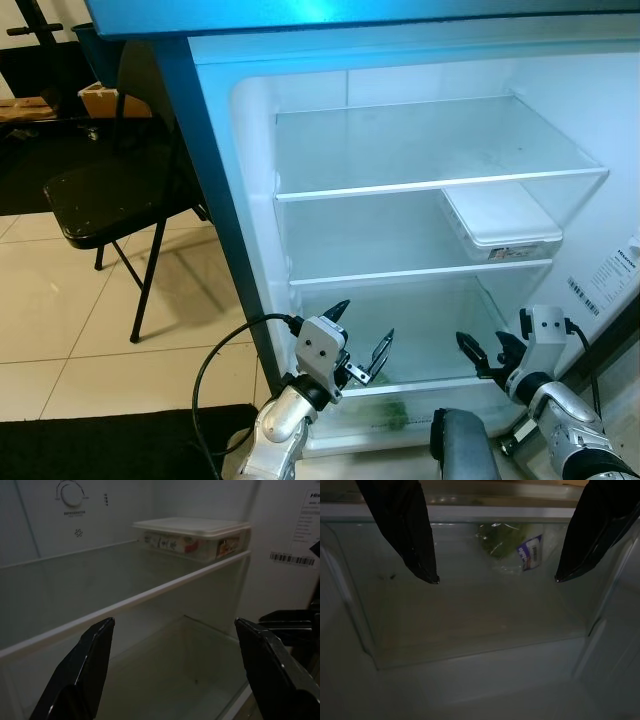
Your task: Restocking fridge
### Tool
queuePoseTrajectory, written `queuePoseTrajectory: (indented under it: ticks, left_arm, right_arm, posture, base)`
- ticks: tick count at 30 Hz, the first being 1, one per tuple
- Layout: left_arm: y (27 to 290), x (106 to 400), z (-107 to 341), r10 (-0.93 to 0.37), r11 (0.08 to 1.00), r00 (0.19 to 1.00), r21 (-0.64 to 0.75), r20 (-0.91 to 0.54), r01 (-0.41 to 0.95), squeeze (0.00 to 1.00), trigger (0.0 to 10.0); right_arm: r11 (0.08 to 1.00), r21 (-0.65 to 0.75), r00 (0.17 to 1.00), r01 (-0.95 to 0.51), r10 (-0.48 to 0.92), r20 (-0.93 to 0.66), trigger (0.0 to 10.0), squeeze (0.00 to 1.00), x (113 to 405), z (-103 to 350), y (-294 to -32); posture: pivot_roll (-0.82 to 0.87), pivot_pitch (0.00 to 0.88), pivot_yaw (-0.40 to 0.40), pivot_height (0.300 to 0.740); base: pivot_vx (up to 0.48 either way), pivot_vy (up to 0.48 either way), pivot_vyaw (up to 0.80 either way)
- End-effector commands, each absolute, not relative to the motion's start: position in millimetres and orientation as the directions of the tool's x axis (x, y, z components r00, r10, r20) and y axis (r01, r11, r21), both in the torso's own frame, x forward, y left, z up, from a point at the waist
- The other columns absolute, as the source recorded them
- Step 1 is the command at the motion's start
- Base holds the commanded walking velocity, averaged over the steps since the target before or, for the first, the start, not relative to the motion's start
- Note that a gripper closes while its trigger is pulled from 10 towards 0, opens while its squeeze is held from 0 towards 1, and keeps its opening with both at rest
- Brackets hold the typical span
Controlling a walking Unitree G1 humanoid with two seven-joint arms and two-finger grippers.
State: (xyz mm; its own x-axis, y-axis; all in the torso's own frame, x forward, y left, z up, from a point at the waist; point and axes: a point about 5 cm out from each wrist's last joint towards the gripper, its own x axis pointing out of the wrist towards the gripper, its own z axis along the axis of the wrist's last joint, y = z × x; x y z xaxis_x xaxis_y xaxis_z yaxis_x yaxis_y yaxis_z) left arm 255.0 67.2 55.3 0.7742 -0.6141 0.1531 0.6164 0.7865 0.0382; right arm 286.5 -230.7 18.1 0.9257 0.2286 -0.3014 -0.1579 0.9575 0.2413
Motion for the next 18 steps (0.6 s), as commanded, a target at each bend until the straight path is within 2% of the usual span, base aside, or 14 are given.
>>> queuePoseTrajectory:
  ticks: [1, 10, 18]
  left_arm:
    - [64, 254, 53, -0.615, 0.786, 0.775, 0.029, 0.147, 0.618, 0.0, 10.0]
    - [64, 250, 41, -0.629, 0.776, 0.771, 0.023, 0.101, 0.63, 0.0, 10.0]
    - [69, 248, 28, -0.631, 0.775, 0.775, 0.021, 0.035, 0.631, 0.0, 10.0]
  right_arm:
    - [0.953, 0.253, 0.923, -0.165, 0.24, -0.303, 10.0, 0.0, 286, 17, -227]
    - [0.946, 0.271, 0.912, -0.178, 0.262, -0.317, 10.0, 0.0, 284, 13, -221]
    - [0.942, 0.281, 0.901, -0.182, 0.274, -0.335, 10.0, 0.0, 283, 9, -217]
  posture:
    - [0.01, 0.0, -0.015, 0.43]
    - [0.0, 0.0, -0.012, 0.43]
    - [0.0, 0.0, -0.01, 0.459]
  base:
    - [0.0, 0.0, 0.0]
    - [0.0, 0.0, 0.0]
    - [0.0, 0.0, 0.0]
